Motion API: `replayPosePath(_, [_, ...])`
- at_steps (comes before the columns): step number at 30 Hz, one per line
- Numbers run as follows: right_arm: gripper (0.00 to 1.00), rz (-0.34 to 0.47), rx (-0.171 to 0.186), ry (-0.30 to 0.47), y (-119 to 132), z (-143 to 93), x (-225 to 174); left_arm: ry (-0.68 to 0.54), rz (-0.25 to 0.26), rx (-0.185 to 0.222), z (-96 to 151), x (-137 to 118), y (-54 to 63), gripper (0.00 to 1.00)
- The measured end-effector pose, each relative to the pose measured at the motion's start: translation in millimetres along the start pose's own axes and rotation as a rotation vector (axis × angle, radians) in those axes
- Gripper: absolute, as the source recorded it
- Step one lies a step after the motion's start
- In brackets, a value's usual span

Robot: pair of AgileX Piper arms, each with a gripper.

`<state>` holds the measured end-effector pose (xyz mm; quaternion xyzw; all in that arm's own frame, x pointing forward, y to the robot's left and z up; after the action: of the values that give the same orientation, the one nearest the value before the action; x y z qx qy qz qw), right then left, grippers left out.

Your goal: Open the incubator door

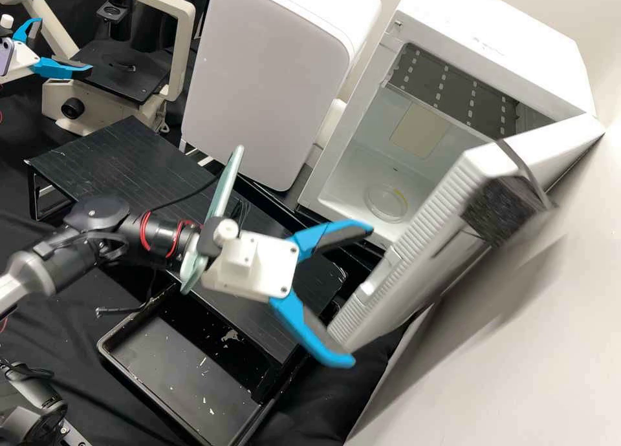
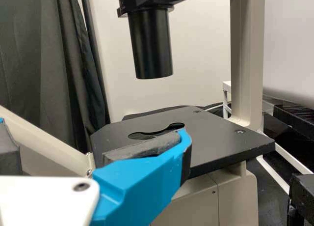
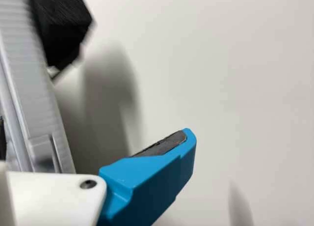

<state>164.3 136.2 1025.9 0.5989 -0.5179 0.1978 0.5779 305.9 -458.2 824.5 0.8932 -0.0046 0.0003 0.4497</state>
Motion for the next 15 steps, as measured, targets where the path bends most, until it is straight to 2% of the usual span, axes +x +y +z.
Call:
replayPosePath(2, [1.0,-0.032,-0.036,0.081,-8.0,-1.3,-6.0,0.0,0.0,0.0,0.0,0.0,0.0,1.0])
replayPosePath(5, [1.0,-0.071,-0.069,0.163,-15.6,8.6,-18.9,0.0,0.0,0.0,0.0,0.0,0.0,1.0])
replayPosePath(10, [1.0,-0.103,-0.071,0.212,-19.9,9.6,-27.9,0.0,0.0,0.0,0.0,0.0,0.0,1.0])
replayPosePath(13, [1.0,-0.101,-0.082,0.295,-19.7,3.6,-33.9,0.0,0.0,0.0,0.0,0.0,0.0,1.0])
replayPosePath(15, [1.0,-0.102,-0.076,0.387,-17.9,0.9,-42.4,0.0,0.0,0.0,0.0,0.0,0.0,1.0])
